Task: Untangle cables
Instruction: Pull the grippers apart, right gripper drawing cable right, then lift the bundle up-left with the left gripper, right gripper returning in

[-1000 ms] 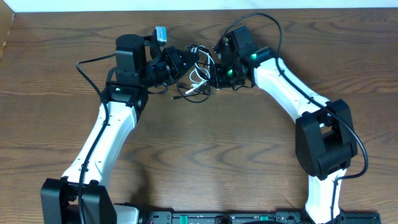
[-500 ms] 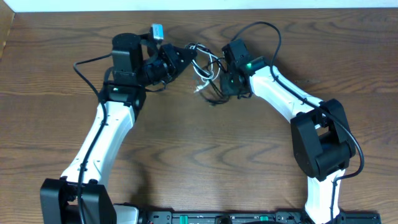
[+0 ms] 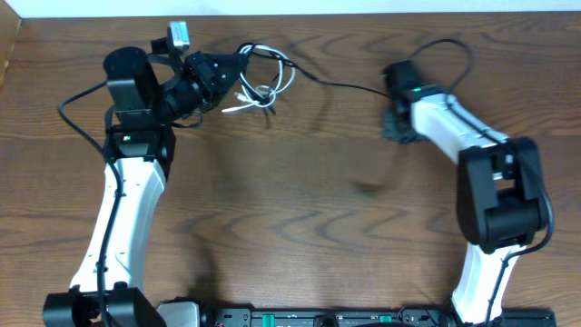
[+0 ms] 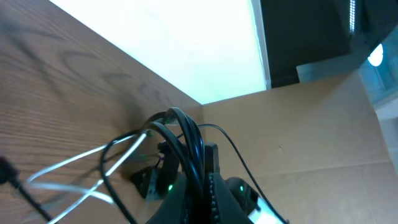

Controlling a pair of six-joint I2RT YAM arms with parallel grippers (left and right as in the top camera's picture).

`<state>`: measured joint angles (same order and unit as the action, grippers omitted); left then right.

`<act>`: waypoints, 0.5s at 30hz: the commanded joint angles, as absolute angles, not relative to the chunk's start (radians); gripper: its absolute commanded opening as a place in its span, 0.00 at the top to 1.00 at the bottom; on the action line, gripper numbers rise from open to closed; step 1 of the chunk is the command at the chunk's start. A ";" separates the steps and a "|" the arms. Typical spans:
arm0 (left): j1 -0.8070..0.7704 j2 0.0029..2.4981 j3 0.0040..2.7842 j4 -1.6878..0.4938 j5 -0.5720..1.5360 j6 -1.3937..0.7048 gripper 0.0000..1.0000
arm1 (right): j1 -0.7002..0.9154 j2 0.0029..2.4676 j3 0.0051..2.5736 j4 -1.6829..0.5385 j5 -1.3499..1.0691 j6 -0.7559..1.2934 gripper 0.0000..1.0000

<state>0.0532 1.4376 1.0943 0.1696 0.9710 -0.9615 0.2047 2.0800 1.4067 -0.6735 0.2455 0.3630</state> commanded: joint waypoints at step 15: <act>-0.068 1.425 1.103 -0.013 1.053 -0.558 0.93 | -0.105 2.065 1.387 -0.573 -0.294 0.112 0.98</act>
<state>-0.0219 1.4368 1.0943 0.0288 1.0420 -0.7471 -0.0837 2.0785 1.4021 -0.5808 -0.0750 0.2146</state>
